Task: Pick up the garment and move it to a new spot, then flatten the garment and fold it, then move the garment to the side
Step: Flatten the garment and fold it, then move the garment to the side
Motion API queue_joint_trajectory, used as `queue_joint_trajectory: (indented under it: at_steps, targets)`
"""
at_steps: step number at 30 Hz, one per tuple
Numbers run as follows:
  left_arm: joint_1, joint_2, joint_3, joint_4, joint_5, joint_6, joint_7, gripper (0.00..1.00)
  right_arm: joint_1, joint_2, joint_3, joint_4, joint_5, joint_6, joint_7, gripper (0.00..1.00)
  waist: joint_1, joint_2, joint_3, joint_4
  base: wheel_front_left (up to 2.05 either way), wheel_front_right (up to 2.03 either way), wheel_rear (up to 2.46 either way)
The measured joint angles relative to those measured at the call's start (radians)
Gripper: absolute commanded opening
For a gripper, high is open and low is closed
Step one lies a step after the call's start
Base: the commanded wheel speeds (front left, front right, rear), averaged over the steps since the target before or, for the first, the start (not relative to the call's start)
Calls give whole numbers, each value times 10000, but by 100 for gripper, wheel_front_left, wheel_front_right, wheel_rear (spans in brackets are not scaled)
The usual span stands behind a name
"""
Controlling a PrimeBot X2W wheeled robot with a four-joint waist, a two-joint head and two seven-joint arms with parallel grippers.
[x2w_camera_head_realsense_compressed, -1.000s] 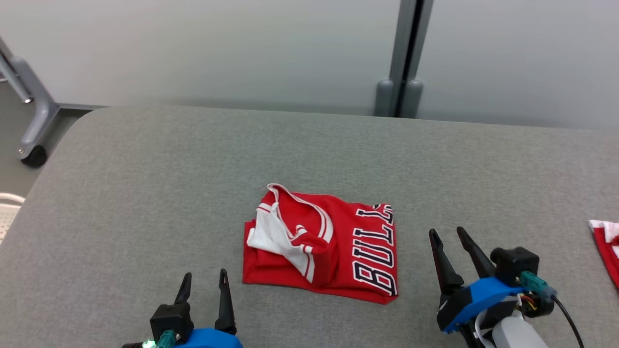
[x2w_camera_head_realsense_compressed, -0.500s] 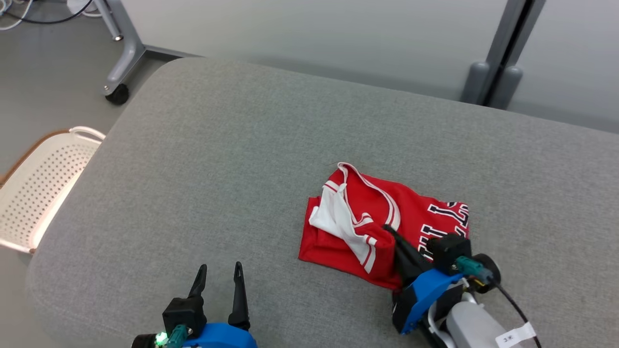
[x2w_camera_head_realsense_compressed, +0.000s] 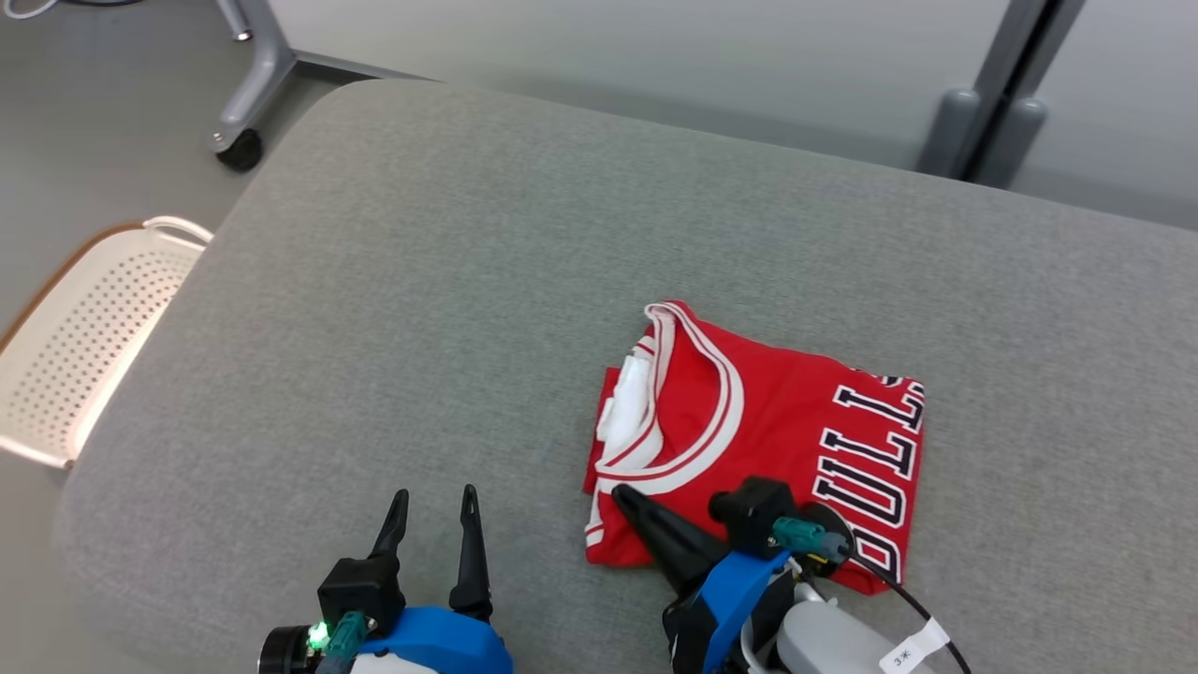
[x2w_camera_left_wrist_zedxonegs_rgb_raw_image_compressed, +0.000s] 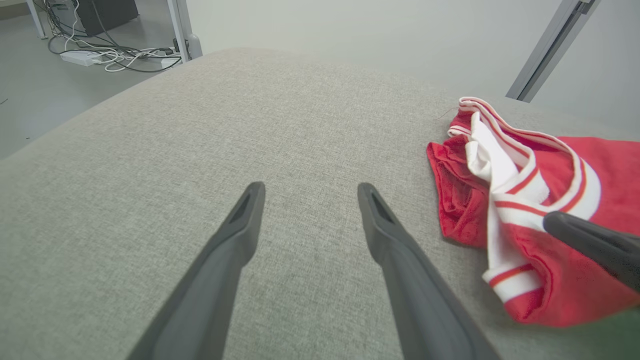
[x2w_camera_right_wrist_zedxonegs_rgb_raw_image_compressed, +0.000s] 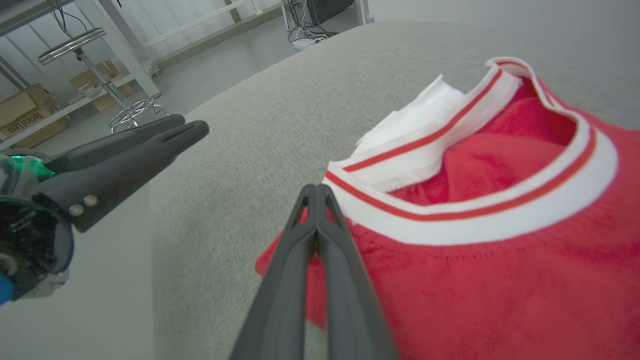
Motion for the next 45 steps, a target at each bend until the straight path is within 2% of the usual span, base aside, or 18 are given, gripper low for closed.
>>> queue_joint_trajectory:
  at_steps: [2,4,5,6,7,8,13,14,15,16,17,20,26,36,45]
  targets:
    - [-11,2,25,-6,4,-2,0,100,-45,6,-42,-31,48,0,0,0,0,0,-4,-88,0,0,0]
    - [-28,-2,113,-52,29,12,0,100,-162,-15,-696,-102,-77,0,0,0,1,1,-25,-419,0,0,0]
    - [-28,-2,113,-52,29,12,0,100,-162,-15,-696,-102,-77,0,0,0,1,1,-25,-419,0,0,0]
    - [-47,-4,209,-90,94,25,0,100,-154,-98,-1549,-226,-430,0,-2,0,0,0,-63,-666,0,0,0]
    - [-47,-4,209,-90,94,25,0,100,-154,-98,-1549,-226,-430,0,-2,0,0,0,-63,-666,0,0,0]
    - [-64,-2,320,-127,134,50,0,100,-29,-196,-2433,-424,-899,0,-4,0,0,0,-107,-938,0,0,0]
    - [-62,-8,558,-150,322,50,0,100,727,-249,-4688,-777,-1998,0,-2,0,-1,0,-283,-1654,0,0,0]
    - [-63,-4,648,-153,376,50,0,100,869,-244,-5164,-867,-2184,0,-2,8,-1,0,-333,-1795,0,0,0]
    - [-59,-2,709,-155,401,56,0,100,990,-228,-5544,-955,-2401,0,-2,49,0,0,-372,-1943,0,0,0]
    - [-57,-2,752,-153,453,56,0,100,1107,-219,-5896,-1051,-2594,0,0,96,-1,0,-420,-2079,0,0,0]
    - [-52,-8,825,-153,479,65,0,100,1245,-201,-6213,-1164,-2736,0,0,100,0,0,-470,-2217,0,0,0]
    - [13,-2,1070,-130,629,98,0,100,1646,-150,-7005,-1383,-3181,0,-2,100,0,1,-635,-2590,0,0,0]
    - [305,-8,1438,-23,991,75,0,100,2283,-65,-7699,-1622,-3720,-2,-2,100,-1,0,-1069,-3125,0,0,0]
    - [877,-13,1708,134,1540,-165,0,100,3090,-40,-7532,-1756,-3254,0,0,100,-2,-2,-1721,-3553,0,0,0]
    - [908,-8,1649,127,1522,-274,0,100,3257,-42,-7139,-1461,-2855,0,0,100,-1,-2,-1727,-3456,0,0,0]
